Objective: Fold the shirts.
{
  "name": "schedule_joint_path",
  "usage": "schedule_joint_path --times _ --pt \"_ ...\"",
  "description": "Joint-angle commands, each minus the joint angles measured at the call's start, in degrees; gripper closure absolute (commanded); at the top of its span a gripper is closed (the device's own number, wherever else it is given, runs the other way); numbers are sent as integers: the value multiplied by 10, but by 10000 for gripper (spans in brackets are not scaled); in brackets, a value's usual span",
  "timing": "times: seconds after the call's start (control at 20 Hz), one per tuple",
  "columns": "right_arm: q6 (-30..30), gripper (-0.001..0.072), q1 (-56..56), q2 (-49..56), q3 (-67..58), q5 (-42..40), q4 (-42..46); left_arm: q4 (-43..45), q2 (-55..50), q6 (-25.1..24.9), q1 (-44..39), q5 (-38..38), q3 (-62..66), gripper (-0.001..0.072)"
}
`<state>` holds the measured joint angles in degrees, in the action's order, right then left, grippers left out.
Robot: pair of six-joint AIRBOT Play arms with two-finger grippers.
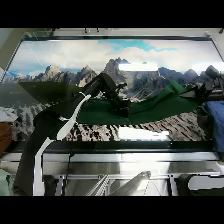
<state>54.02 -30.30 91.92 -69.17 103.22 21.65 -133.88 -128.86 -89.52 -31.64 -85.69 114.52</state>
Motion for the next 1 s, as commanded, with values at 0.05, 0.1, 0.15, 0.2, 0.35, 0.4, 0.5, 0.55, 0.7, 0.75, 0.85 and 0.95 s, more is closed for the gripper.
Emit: schedule_joint_path --times 0.05,0.1,0.15,0.2,0.35,0.4,0.5,0.55,0.7,0.75,0.85,0.95 --pt "-7 692 5 -17 -1 22 -59 -125 8 -45 0 -21 35 690" --pt "-2 693 17 -24 -1 18 -59 -129 34 -59 13 -45 35 690" --pt "7 693 37 -35 0 7 -59 -113 65 -65 32 -73 35 691" --pt "10 693 63 -47 0 -12 -59 -91 99 -67 55 -97 32 691" --pt "37 693 206 -93 0 -150 -62 -21 250 -82 147 -101 -55 690" --pt "39 693 269 -102 0 -209 -65 11 315 -84 183 -86 -106 690" --pt "39 693 406 -103 0 -358 -64 57 441 -93 256 -40 -227 690" --pt "39 693 474 -94 0 -446 -64 66 505 -98 294 -15 -295 689" --pt "38 681 630 -35 -1 -687 -70 66 662 -116 398 27 -476 688" --pt "38 445 673 -6 -1 -761 -76 64 708 -125 427 28 -531 688" --pt "39 68 720 39 -1 -834 -102 62 781 -135 470 28 -619 687" --pt "35 69 725 48 -1 -820 -101 62 830 -146 490 28 -676 687"
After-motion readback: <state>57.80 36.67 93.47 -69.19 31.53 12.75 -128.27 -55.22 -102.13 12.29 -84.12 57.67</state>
